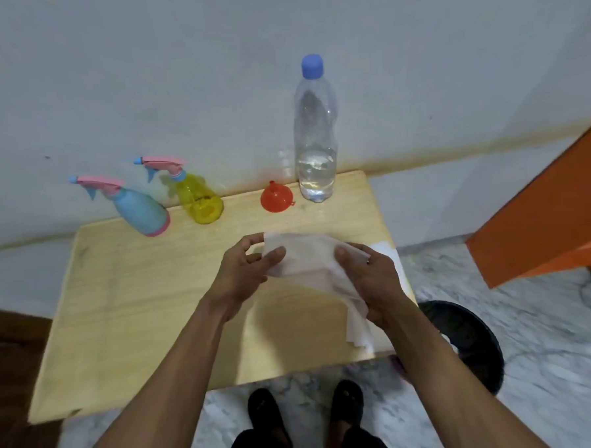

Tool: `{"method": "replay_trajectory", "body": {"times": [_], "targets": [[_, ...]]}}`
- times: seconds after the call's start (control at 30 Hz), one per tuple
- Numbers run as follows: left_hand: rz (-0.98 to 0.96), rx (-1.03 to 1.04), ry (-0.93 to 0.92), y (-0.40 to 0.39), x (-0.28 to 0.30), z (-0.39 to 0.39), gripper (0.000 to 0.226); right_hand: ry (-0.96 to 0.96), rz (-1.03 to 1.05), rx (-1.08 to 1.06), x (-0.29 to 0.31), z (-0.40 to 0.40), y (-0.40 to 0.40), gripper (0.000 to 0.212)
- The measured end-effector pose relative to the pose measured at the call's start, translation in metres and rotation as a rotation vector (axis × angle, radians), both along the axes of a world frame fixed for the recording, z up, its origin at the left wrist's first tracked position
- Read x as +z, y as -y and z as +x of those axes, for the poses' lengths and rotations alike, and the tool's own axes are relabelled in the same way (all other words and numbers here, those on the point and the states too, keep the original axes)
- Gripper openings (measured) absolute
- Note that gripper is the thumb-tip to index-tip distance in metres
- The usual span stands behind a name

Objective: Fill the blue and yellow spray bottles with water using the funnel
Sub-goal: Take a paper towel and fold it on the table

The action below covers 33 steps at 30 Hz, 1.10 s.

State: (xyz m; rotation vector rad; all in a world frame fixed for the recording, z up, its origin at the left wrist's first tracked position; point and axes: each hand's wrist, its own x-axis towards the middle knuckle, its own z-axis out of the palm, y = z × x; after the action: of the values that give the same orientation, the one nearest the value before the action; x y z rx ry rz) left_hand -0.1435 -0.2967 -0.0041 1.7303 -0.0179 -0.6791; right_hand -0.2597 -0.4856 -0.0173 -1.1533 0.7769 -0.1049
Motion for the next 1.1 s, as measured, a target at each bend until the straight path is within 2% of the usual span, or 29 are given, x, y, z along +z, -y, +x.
{"method": "replay_trajectory", "body": {"times": [0.17,0.2,0.3,0.37,0.47,0.6,0.7,0.8,0.87,1.0,1.1], "targets": [[-0.072,0.186,-0.046,-0.048,-0.003,0.015,0.039,-0.123,0.067,0.081,0.009,0.037,-0.023,0.022],[-0.061,0.234,-0.034,-0.055,-0.003,0.021,0.037,-0.119,0.114,0.107,0.011,0.042,-0.028,0.030],[0.011,0.366,-0.007,-0.077,-0.002,0.040,0.031,-0.059,0.228,0.230,0.014,0.053,-0.045,0.079],[0.042,0.401,-0.017,-0.092,-0.002,0.052,0.028,0.031,0.223,0.327,0.014,0.059,-0.057,0.089],[0.042,0.454,-0.058,-0.114,-0.003,0.068,0.018,0.093,0.107,0.459,0.014,0.070,-0.078,0.087],[0.015,0.456,-0.171,-0.137,0.001,0.083,0.006,0.060,-0.269,0.512,0.004,0.087,-0.111,0.058],[0.008,0.291,-0.202,-0.155,0.008,0.086,0.026,0.068,-0.441,0.472,-0.006,0.097,-0.129,0.033],[0.062,0.029,-0.185,-0.175,0.011,0.087,0.047,0.059,-0.402,0.393,-0.012,0.103,-0.138,0.020],[0.117,-0.064,-0.143,-0.185,0.007,0.090,0.049,0.024,-0.311,0.354,-0.014,0.108,-0.146,0.015],[0.227,-0.071,0.005,-0.192,-0.006,0.097,0.026,-0.028,-0.179,0.284,-0.017,0.113,-0.153,0.013],[0.244,-0.038,0.052,-0.198,-0.015,0.103,0.009,-0.002,-0.054,0.330,-0.012,0.114,-0.158,0.037]]}}
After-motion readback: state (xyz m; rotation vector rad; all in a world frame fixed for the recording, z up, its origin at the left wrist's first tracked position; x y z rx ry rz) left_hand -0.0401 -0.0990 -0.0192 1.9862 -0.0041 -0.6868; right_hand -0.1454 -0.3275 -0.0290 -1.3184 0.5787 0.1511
